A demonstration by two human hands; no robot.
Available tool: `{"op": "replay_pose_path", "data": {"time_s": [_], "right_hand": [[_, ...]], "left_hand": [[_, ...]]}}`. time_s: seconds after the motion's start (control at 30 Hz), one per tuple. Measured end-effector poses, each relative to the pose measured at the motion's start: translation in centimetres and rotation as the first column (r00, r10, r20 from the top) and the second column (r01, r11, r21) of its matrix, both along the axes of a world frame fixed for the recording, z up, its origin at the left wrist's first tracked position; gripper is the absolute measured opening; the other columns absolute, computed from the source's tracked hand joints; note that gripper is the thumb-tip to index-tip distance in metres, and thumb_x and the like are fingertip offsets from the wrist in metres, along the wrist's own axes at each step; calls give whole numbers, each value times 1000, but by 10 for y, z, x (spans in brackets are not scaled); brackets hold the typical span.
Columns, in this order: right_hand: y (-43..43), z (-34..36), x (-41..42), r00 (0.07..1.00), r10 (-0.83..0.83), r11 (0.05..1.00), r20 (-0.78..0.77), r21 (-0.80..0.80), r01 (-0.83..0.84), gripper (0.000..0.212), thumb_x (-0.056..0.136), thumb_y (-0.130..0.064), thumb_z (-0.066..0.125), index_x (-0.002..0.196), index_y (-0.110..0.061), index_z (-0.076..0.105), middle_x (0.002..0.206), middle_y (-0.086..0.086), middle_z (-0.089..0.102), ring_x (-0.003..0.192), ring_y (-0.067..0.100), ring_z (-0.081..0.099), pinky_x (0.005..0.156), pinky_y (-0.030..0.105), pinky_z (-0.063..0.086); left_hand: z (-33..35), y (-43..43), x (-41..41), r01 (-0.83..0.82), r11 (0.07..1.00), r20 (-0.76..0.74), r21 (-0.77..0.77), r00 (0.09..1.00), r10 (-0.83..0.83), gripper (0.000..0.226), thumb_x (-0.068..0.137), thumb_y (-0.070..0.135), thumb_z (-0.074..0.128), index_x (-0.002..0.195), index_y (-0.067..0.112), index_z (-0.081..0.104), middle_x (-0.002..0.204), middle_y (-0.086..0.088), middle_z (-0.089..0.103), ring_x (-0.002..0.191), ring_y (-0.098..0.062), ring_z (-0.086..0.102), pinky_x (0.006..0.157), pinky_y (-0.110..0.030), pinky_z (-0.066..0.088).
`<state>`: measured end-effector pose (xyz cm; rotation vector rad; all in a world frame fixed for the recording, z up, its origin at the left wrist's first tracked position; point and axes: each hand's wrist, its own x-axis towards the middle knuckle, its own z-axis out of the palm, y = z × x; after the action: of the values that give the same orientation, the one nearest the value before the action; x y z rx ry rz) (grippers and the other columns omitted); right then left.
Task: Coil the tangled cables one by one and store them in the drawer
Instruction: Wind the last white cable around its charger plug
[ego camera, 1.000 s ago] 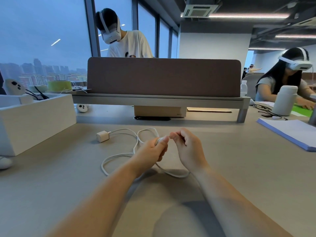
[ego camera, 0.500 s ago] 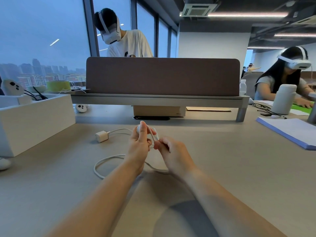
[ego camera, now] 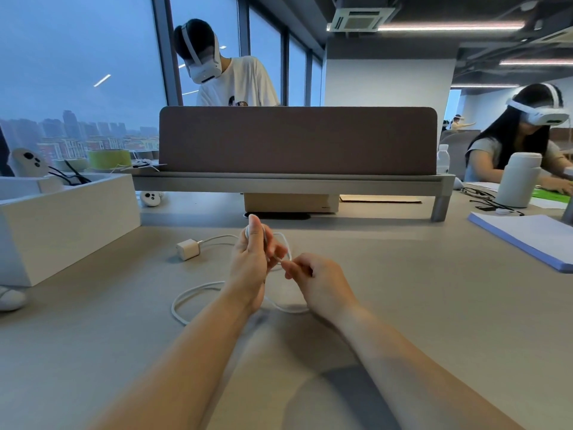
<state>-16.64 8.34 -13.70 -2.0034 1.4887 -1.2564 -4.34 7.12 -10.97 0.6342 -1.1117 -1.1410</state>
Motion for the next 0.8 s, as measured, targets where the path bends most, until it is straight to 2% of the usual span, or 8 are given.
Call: {"op": "replay_pose_path", "data": {"time_s": [0.1, 0.2, 0.3, 0.4, 0.5, 0.6, 0.67, 0.8], "right_hand": [[1, 2, 0, 996, 5, 999, 89, 43, -8, 36, 89, -38, 63, 69, -9, 63, 54, -8, 47, 54, 10, 43, 57, 33, 42], [1, 2, -1, 989, -103, 992, -104, -80, 95, 38, 87, -45, 62, 68, -13, 60, 62, -3, 53, 63, 16, 47, 59, 33, 37], [8, 4, 1, 933, -186, 962, -309, -251, 109, 24, 90, -42, 57, 80, -21, 63, 86, -3, 58, 80, 17, 53, 62, 31, 38], [16, 3, 6, 877, -200, 908, -436, -419, -2, 22, 85, -34, 50, 78, -19, 66, 83, -3, 59, 72, 22, 58, 54, 33, 43], [18, 4, 7, 891, -179, 866, -417, -496, -58, 24, 81, -32, 46, 73, -18, 63, 77, -4, 57, 63, 18, 54, 47, 31, 40], [15, 4, 3, 904, -153, 850, -399, -520, -86, 22, 90, -29, 45, 81, -18, 62, 82, -5, 55, 63, 11, 48, 50, 24, 37], [12, 4, 0, 913, -150, 838, -380, -538, -86, 23, 94, -30, 43, 84, -18, 60, 85, -6, 53, 63, 6, 44, 51, 20, 36], [6, 2, -9, 943, -138, 858, -303, -512, -39, 22, 95, -38, 42, 89, -22, 56, 86, -7, 55, 63, 12, 52, 51, 32, 46]], "left_hand": [[0, -7, 9, -22, 997, -103, 72, 994, 29, 42, 98, 47, 33, 71, 17, 45, 50, 5, 37, 44, -8, 41, 59, -26, 44], [-1, -16, 15, -121, 988, -108, 100, 985, 132, 42, 98, 48, 34, 69, 18, 43, 48, 7, 37, 43, -7, 36, 53, -23, 39], [-4, -22, 16, -232, 971, 73, 54, 971, 228, 43, 99, 46, 33, 69, 16, 40, 50, 4, 37, 47, -11, 35, 53, -24, 36], [-9, -22, 16, -243, 970, 305, 21, 925, 225, 43, 100, 45, 32, 71, 14, 40, 57, 1, 36, 52, -12, 34, 54, -24, 34], [-12, -18, 12, -216, 976, 468, -30, 860, 204, 43, 99, 45, 32, 73, 13, 43, 61, 0, 38, 55, -11, 37, 57, -24, 36], [-12, -12, 7, -150, 985, 561, -87, 810, 173, 40, 100, 40, 33, 76, 12, 47, 61, 1, 43, 51, -2, 44, 56, -16, 42], [-12, -11, 6, -78, 992, 614, -101, 779, 124, 41, 100, 41, 33, 77, 11, 48, 64, 0, 45, 57, -5, 46, 61, -19, 42], [-13, -10, 7, 43, 999, 679, -9, 734, -26, 46, 100, 47, 32, 85, 8, 51, 66, -3, 46, 56, -8, 42, 64, -24, 40]]}}
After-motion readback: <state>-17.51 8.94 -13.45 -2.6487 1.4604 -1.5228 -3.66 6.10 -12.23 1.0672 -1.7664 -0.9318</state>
